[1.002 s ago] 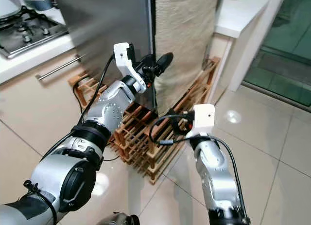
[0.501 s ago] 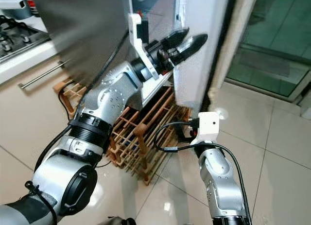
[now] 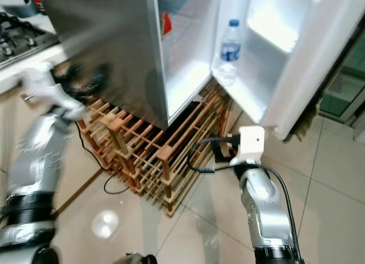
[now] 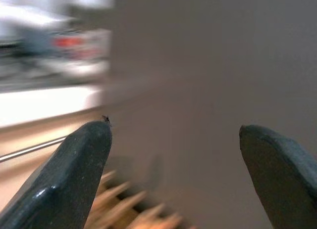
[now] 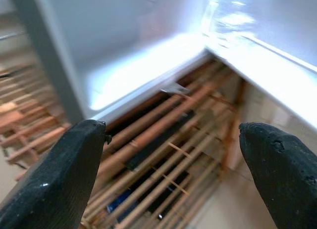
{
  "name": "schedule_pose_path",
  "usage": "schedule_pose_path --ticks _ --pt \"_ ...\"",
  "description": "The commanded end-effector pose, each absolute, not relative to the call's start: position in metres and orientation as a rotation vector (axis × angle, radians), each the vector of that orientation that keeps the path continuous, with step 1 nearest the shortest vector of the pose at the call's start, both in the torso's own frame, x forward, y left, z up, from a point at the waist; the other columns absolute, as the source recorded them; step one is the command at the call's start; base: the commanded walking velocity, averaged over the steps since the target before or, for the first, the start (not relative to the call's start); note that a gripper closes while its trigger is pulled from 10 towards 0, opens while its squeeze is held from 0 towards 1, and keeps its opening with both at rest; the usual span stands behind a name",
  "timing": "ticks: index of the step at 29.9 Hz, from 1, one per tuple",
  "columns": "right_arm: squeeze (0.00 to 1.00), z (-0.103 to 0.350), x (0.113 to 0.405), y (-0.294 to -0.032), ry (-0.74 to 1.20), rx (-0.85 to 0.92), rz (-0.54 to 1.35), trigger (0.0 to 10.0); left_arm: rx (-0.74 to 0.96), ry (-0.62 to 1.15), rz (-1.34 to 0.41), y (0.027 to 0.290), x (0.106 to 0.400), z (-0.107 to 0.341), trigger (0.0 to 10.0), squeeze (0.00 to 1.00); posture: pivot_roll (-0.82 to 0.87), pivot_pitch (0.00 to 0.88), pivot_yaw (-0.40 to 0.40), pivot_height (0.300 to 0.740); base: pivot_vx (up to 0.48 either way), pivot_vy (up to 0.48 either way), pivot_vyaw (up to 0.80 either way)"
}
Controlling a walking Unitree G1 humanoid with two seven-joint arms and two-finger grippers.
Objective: Restocking fridge
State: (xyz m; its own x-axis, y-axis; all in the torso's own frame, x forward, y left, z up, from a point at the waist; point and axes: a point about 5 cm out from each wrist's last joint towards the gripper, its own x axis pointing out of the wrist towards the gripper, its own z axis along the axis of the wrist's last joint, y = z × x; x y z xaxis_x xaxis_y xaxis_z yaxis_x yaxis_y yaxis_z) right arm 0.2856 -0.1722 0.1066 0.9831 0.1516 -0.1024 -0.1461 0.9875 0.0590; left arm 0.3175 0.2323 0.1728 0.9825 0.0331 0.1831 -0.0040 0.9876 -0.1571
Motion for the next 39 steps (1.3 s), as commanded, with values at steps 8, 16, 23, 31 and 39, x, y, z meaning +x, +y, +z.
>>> schedule_pose_path --ticks 8,16,23,31,39 --pt "0.0 0.12 0.306 -0.151 0.058 0.059 0.233 10.0 -0.123 -0.157 0.055 0.202 0.316 0.165 10.0 0.0 -0.04 0.0 0.023 0.74 0.0 0.0 0.49" --pt "0.0 0.13 0.316 -0.144 0.029 0.047 0.273 10.0 -0.114 -0.139 0.049 0.175 0.316 0.16 10.0 0.0 -0.06 0.0 -0.001 0.74 0.138 -0.407 0.49" --pt "0.0 0.135 0.32 -0.148 0.018 0.017 0.286 10.0 -0.086 -0.13 0.078 0.171 0.323 0.157 10.0 0.0 -0.04 0.0 -0.053 0.74 0.354 -0.32 0.49" --pt "0.0 0.127 0.315 -0.147 0.037 0.008 0.286 10.0 -0.071 -0.107 0.055 0.164 0.323 0.152 10.0 0.0 -0.06 0.0 -0.029 0.74 0.362 -0.311 0.49" --pt "0.0 0.124 0.311 -0.142 0.031 0.041 0.261 10.0 -0.047 -0.154 -0.073 0.151 0.324 0.163 10.0 0.0 -0.05 0.0 0.024 0.74 0.349 -0.324 0.47"
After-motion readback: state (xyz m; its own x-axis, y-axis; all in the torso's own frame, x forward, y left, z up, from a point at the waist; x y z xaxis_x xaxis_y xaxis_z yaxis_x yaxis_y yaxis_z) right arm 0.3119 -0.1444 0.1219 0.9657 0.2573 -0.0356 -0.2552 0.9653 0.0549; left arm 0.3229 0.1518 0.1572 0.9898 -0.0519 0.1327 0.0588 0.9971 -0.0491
